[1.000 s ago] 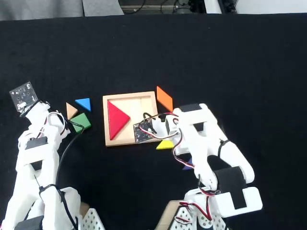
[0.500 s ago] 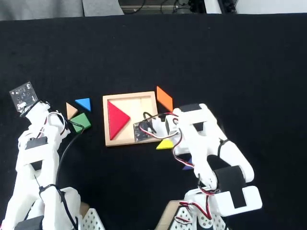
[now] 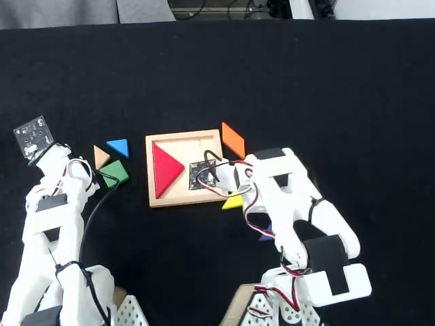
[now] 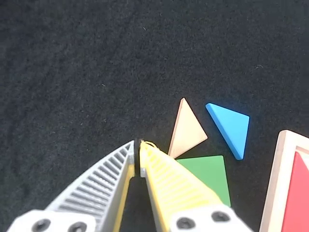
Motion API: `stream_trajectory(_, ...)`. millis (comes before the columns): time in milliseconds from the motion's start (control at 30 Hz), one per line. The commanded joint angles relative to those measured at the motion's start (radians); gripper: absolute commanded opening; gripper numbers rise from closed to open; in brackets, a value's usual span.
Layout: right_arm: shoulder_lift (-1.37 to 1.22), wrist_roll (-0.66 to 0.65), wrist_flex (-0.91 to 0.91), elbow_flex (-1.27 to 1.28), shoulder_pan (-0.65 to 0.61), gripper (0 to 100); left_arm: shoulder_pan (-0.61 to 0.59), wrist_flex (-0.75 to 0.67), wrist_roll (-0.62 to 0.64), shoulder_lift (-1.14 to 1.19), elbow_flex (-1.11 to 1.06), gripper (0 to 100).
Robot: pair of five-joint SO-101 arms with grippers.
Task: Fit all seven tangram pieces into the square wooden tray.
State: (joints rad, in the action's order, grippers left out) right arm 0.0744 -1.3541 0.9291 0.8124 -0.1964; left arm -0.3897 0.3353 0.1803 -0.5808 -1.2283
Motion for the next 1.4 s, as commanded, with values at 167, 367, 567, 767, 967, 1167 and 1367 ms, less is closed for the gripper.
stream_trajectory(167, 0.012, -0.060, -0.020, -0.015, 0.012, 35.0, -0.005, -0.014, -0.005, -0.003, 0.033, 3)
stream_trajectory(367, 0.004, -0.071, -0.025, -0.018, 0.012, 35.0, -0.005, -0.018, -0.005, -0.003, 0.033, 3)
stream_trajectory(567, 0.002, -0.071, -0.025, -0.013, 0.012, 34.9, -0.005, -0.020, -0.005, -0.003, 0.033, 3)
stream_trajectory(767, 0.002, -0.071, -0.023, -0.013, 0.012, 23.2, -0.005, -0.020, -0.005, -0.003, 0.033, 3)
stream_trajectory(967, 0.002, -0.071, -0.023, -0.013, 0.014, 20.4, -0.005, -0.020, -0.005, -0.003, 0.033, 3)
stream_trajectory(1167, 0.071, -0.068, 0.069, -0.065, 0.015, 20.1, -0.005, -0.020, -0.005, -0.003, 0.033, 3)
stream_trajectory(1367, 0.220, -0.034, 0.239, -0.189, 0.006, 20.1, -0.005, -0.017, -0.005, -0.005, 0.033, 3)
